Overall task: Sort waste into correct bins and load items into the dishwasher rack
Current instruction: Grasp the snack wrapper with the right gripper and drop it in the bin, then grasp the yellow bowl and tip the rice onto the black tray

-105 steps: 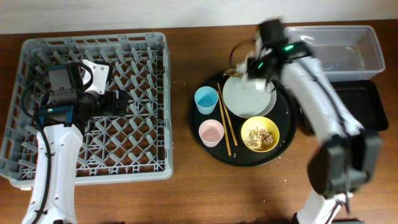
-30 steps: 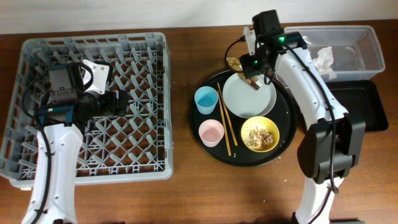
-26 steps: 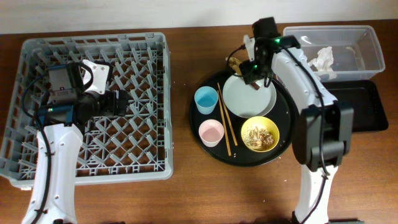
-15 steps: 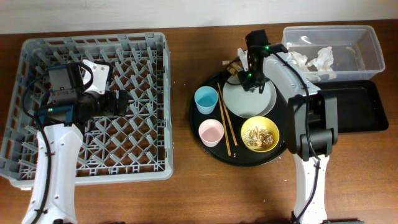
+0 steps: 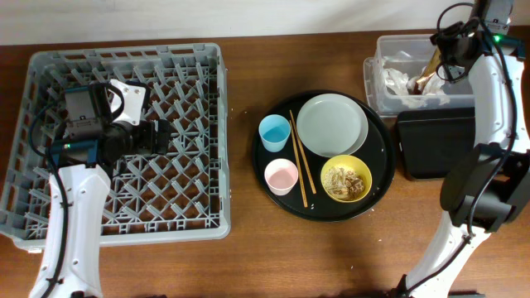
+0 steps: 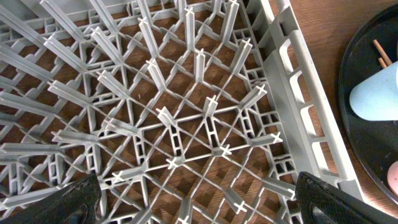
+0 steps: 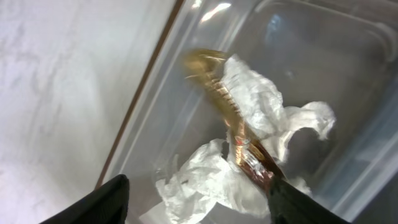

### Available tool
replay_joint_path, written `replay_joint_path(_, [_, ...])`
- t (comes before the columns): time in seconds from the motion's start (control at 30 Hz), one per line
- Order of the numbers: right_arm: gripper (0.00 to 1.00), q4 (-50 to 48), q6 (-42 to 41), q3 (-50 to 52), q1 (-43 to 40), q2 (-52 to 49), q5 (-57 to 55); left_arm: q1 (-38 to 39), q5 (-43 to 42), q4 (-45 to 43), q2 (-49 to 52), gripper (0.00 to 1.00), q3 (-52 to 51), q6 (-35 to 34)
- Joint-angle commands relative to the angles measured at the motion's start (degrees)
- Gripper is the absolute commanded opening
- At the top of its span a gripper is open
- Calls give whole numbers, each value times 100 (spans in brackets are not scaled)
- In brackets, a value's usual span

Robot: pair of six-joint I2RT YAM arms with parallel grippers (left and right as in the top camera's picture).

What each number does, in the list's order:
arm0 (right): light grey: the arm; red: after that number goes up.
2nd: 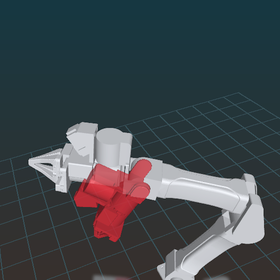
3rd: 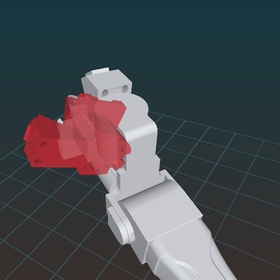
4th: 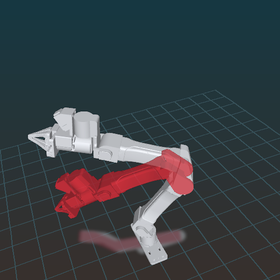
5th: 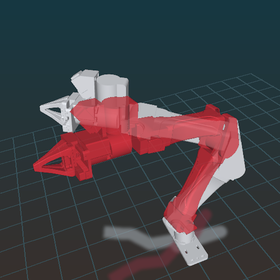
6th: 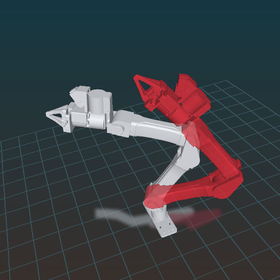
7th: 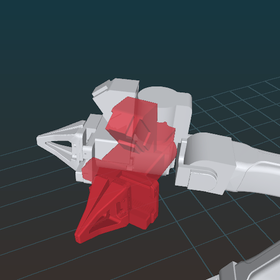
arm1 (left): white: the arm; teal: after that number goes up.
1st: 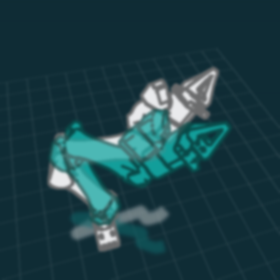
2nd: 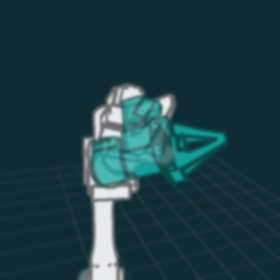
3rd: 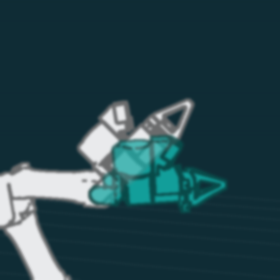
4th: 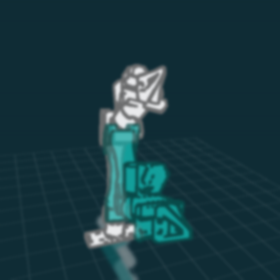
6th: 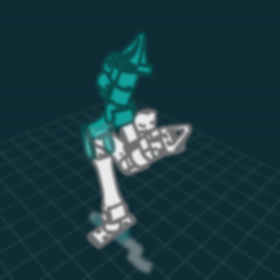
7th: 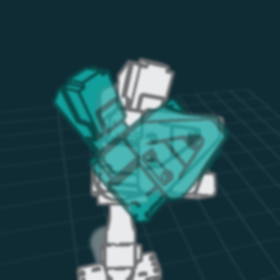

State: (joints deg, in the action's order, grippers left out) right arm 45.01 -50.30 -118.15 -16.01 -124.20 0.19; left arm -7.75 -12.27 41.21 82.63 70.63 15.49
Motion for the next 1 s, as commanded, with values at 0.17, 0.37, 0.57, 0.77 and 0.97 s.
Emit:
replay_joint_path(0.17, [77, 2463, 4301, 7, 417, 1252, 3849, 9, -105, 4, 20, 100, 83, 46])
replay_joint_path(0.37, [68, 4022, 3355, 400, 2599, 1781, 815, 9, -103, 4, 20, 100, 83, 46])
replay_joint_path(0.57, [44, 1856, 2581, 3578, 3593, 1775, 660, 9, -103, 4, 20, 100, 83, 44])
replay_joint_path(0.77, [32, 890, 2581, 4686, 3593, 1773, 385, 9, -103, 4, 20, 100, 83, 44])
replay_joint_path(0.97, [4, 1344, 2710, 4411, 3576, 1801, 551, 9, -101, 4, 20, 100, 83, 44])
